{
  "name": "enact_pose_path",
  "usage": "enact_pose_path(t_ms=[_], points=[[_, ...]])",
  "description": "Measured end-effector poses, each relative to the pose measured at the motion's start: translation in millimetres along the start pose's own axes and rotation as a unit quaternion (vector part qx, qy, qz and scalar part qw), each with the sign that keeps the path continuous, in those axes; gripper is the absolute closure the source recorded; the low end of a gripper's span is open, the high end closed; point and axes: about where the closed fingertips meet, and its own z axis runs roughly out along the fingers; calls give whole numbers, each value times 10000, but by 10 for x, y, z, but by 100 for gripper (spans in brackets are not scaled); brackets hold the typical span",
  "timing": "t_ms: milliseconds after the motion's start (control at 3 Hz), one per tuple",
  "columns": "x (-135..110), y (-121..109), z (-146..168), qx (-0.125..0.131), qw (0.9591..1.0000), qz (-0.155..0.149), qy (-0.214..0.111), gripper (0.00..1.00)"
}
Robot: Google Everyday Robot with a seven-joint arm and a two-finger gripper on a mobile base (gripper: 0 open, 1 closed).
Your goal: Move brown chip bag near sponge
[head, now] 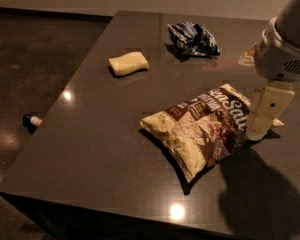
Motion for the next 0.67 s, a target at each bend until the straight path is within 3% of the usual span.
enact_pose_path(t_ms=[667], points=[[30, -21, 469, -417, 9989, -134, 150, 0]])
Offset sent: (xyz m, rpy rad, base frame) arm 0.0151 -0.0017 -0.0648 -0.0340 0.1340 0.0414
